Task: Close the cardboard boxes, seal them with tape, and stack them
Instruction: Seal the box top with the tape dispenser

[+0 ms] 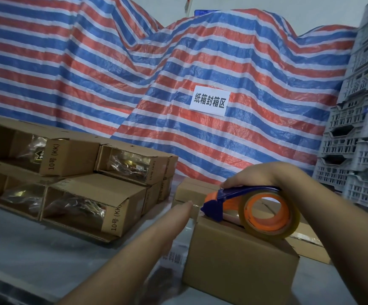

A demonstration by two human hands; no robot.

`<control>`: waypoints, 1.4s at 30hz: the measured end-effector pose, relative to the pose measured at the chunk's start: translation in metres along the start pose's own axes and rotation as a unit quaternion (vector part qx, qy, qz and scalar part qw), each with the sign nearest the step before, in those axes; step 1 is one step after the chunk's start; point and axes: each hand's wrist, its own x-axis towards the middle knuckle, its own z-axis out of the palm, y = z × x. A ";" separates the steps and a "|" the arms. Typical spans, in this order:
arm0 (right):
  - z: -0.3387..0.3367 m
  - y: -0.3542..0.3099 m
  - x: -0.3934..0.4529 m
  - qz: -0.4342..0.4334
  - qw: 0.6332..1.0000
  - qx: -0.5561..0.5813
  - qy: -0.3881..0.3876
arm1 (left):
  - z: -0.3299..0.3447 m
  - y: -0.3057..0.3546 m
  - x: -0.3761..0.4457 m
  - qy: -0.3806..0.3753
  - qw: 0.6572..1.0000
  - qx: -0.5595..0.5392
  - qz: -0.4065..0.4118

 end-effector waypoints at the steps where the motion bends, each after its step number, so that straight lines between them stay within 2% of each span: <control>1: 0.000 0.001 0.001 0.003 1.000 0.008 0.000 | 0.004 0.000 -0.002 -0.028 1.000 -0.012 -0.005; 5: 0.002 0.002 0.002 0.021 0.998 0.058 0.005 | 0.016 -0.003 -0.007 -0.097 0.993 -0.066 -0.011; 11: -0.004 -0.003 0.003 0.093 0.974 0.207 -0.018 | 0.011 0.005 -0.003 -0.036 0.999 0.004 0.038; 14: -0.011 -0.005 -0.005 0.174 0.918 0.351 -0.063 | 0.009 0.009 -0.002 -0.014 0.996 0.034 0.081; 22: 0.000 0.023 -0.045 0.231 0.925 0.295 -0.067 | 0.010 0.007 0.000 -0.028 0.995 0.039 0.082; 26: 0.007 0.016 -0.042 0.251 0.937 0.239 -0.049 | 0.015 0.003 -0.007 -0.083 0.996 -0.004 0.042; 29: 0.007 0.013 -0.038 0.233 0.935 0.261 -0.055 | 0.013 -0.002 -0.014 -0.126 0.989 -0.075 0.018; 31: 0.007 0.013 -0.038 0.207 0.941 0.261 -0.052 | 0.011 0.001 -0.017 -0.132 0.989 -0.068 0.022; 35: 0.010 0.014 -0.040 0.204 0.937 0.278 -0.054 | 0.008 0.018 -0.029 -0.060 0.985 -0.036 0.160; 37: 0.013 0.016 -0.036 0.192 0.952 0.236 -0.046 | 0.013 0.020 -0.034 -0.007 0.964 0.089 0.250; 38: 0.013 0.016 -0.037 0.181 0.959 0.213 -0.037 | 0.019 0.018 -0.037 0.010 0.948 0.174 0.265; 40: 0.013 0.017 -0.038 0.163 0.969 0.181 -0.042 | 0.026 0.007 -0.046 0.020 0.910 0.319 0.264; 42: 0.014 0.017 -0.036 0.149 0.972 0.174 -0.053 | 0.034 -0.003 -0.050 0.022 0.883 0.392 0.257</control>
